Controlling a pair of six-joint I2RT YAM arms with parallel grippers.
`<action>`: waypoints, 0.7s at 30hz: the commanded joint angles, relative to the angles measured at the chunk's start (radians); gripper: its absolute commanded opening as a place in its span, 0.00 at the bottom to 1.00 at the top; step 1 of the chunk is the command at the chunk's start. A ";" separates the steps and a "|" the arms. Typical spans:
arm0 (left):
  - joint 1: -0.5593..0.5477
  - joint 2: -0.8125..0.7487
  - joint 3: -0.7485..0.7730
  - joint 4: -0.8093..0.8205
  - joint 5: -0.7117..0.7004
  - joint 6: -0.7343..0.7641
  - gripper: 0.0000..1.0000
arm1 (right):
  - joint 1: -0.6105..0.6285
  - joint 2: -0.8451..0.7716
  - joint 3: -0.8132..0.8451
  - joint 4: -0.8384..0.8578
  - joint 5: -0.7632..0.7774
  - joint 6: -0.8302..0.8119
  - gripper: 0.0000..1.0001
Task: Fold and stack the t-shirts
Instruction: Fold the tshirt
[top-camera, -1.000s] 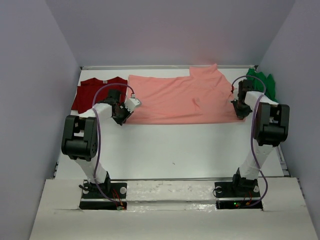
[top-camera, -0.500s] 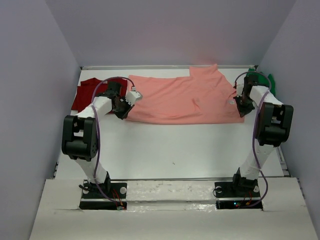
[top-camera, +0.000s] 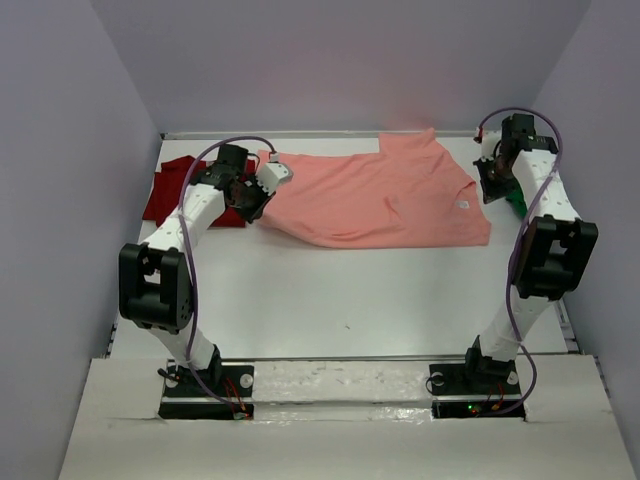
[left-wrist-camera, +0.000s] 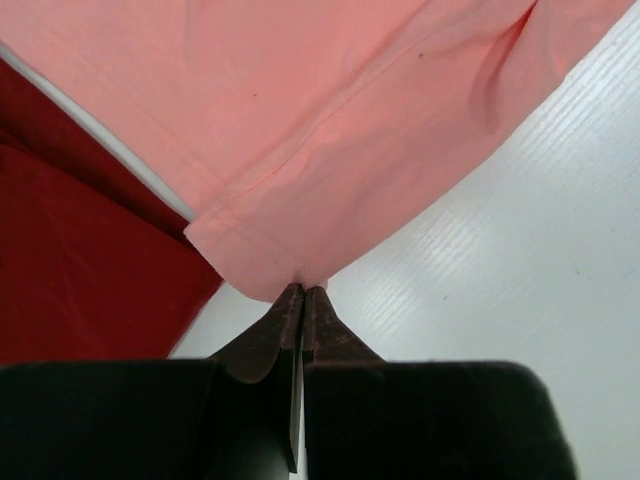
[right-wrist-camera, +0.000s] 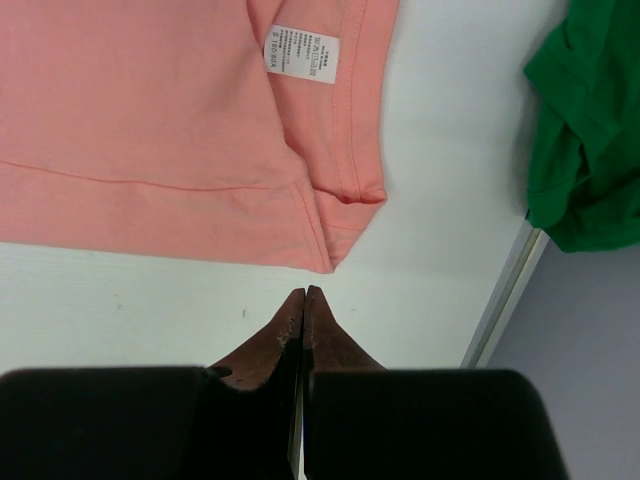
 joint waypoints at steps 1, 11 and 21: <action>-0.016 -0.042 0.019 -0.085 -0.002 0.027 0.13 | 0.014 -0.063 0.031 -0.075 -0.011 -0.031 0.00; -0.019 -0.070 -0.047 -0.050 -0.080 0.051 0.56 | 0.014 -0.076 0.011 -0.061 0.043 -0.053 0.77; 0.033 -0.025 0.043 0.082 -0.072 -0.047 0.45 | 0.014 0.019 0.142 0.029 0.055 0.038 0.54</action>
